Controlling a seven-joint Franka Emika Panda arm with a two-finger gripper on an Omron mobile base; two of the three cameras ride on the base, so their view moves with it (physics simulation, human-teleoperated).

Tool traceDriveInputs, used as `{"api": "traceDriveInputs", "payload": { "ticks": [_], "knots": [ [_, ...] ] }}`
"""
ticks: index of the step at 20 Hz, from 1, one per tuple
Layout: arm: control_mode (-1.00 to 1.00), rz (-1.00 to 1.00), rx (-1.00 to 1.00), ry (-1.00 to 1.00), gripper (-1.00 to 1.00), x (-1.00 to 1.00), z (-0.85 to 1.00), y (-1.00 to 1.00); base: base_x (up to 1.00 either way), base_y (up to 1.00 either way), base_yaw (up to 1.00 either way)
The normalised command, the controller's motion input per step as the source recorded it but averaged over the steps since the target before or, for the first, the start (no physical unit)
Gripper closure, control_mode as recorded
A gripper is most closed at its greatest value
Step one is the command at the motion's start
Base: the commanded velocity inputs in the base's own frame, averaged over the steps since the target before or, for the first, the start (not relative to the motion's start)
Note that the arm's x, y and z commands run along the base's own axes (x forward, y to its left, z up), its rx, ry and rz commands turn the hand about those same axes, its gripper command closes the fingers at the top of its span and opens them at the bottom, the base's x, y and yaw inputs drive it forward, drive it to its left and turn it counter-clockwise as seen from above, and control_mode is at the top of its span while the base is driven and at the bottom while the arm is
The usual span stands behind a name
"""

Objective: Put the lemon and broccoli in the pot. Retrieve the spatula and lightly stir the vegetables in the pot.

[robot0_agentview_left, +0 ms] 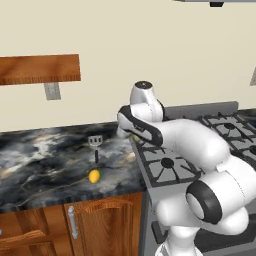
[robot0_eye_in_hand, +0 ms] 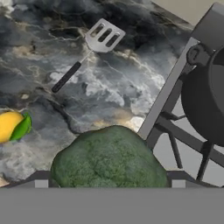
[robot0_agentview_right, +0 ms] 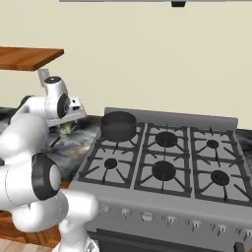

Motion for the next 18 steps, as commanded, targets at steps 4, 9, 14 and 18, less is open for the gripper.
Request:
{"api": "traceDriveInputs", "payload": {
  "ticks": [4, 9, 14, 18],
  "knots": [
    [-1.0, -0.38, -0.1, 0.0, 1.0, 0.25, 0.49, -0.53, 0.0, 0.0, 0.0],
    [-1.0, -0.36, 0.0, 0.0, 1.0, 0.3, 0.28, -0.67, 0.0, 0.0, 0.0],
    [-1.0, -0.22, 0.13, 0.02, 1.0, 0.26, 0.15, -0.77, 0.0, 0.0, 0.0],
    [-1.0, -0.17, 0.09, 0.0, 1.0, 0.37, -0.21, -0.64, 0.0, 0.0, 0.0]
  ]
}}
